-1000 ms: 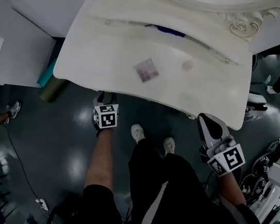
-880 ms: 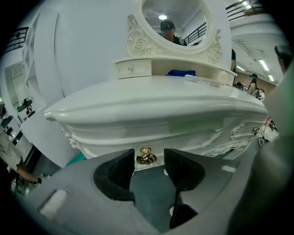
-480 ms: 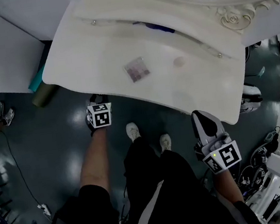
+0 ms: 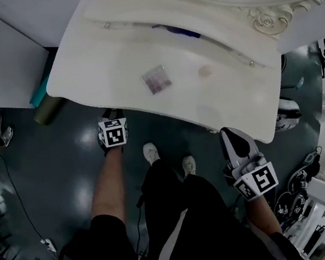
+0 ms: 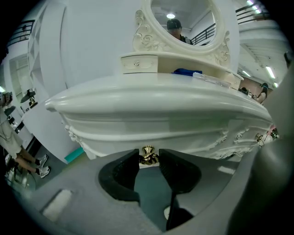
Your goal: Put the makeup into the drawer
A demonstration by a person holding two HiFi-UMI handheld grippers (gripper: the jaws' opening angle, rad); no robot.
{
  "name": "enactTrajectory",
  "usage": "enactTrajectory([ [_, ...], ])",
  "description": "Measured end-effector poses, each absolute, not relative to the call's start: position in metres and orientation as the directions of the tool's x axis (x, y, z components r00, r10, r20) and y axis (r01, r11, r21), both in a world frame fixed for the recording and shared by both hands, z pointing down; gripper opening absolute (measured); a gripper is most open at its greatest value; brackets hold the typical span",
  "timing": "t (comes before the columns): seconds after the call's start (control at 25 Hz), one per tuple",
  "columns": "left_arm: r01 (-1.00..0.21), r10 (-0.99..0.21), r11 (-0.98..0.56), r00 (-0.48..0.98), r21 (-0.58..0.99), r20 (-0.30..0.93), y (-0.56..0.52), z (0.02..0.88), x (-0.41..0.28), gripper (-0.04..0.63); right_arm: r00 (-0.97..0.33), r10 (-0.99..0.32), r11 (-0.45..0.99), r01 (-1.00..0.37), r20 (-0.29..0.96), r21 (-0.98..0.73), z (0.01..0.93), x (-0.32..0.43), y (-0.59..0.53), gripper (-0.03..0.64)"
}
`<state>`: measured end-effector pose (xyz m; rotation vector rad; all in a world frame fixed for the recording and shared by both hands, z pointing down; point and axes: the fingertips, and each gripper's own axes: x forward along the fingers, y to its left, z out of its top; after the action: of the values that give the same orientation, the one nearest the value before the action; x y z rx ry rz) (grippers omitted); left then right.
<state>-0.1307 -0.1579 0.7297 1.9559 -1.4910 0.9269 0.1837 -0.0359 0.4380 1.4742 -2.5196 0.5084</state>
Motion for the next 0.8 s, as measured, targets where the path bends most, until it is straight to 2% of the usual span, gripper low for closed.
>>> enactTrajectory([
  [0.8, -0.966, -0.585, -0.259, 0.141, -0.019, 0.799, -0.095, 0.732, -0.154, 0.135, -0.559, -0.777, 0.520, -0.829, 0.291, -0.203, 0.432, 0.164, -0.027, -0.001],
])
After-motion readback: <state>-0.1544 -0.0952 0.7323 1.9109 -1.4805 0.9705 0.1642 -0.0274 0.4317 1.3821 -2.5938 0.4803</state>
